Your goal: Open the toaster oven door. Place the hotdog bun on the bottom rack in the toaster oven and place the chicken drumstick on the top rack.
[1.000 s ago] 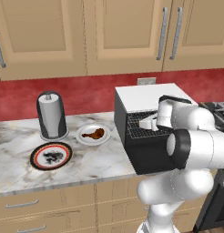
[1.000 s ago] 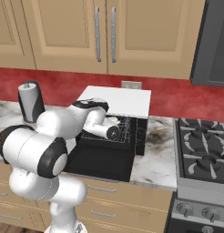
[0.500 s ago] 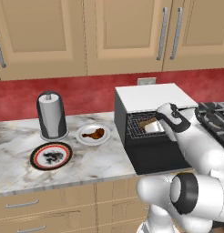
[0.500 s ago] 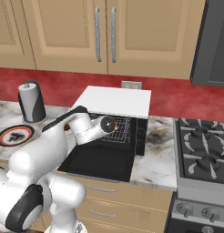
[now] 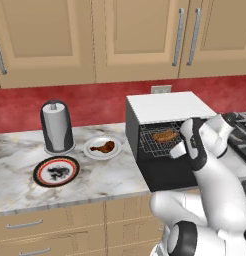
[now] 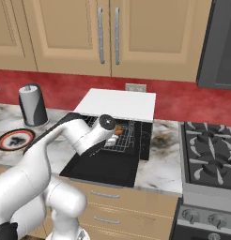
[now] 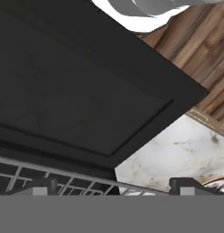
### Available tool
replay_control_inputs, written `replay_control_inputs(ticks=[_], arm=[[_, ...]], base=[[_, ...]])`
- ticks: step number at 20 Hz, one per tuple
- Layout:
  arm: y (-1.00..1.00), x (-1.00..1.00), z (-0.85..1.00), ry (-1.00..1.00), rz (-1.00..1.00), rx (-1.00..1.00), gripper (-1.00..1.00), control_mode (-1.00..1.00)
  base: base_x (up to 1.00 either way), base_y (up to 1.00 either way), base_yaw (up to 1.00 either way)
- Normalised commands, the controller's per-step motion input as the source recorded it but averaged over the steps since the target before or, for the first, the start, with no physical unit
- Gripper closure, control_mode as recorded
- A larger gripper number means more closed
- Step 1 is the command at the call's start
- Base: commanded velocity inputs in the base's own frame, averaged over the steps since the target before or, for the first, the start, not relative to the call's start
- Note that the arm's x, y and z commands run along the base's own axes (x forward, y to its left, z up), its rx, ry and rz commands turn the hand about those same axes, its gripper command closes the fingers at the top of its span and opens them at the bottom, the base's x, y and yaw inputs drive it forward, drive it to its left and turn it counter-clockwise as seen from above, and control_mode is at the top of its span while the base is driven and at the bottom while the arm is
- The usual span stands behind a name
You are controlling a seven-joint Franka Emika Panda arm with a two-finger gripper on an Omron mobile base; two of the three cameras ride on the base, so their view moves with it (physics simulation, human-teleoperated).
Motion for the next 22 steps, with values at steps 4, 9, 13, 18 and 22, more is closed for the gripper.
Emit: replay_control_inputs(ticks=[4, 9, 13, 18, 22], arm=[[0.00, -0.48, 0.79, 0.11, 0.00, 0.00, -1.00, -1.00], [0.01, -0.23, 0.82, 0.11, -0.02, -0.01, -1.00, -1.00], [0.26, -0.10, 0.29, 0.20, -0.02, -0.13, -1.00, -1.00], [0.51, -0.03, 0.00, 0.15, 0.00, -0.23, -1.00, -1.00], [0.84, -0.03, 0.00, 0.11, 0.00, -0.19, -1.00, -1.00]], base=[[0.00, 0.00, 0.00], [0.00, 0.00, 0.00], [0.00, 0.00, 0.00], [0.00, 0.00, 0.00], [0.00, 0.00, 0.00]])
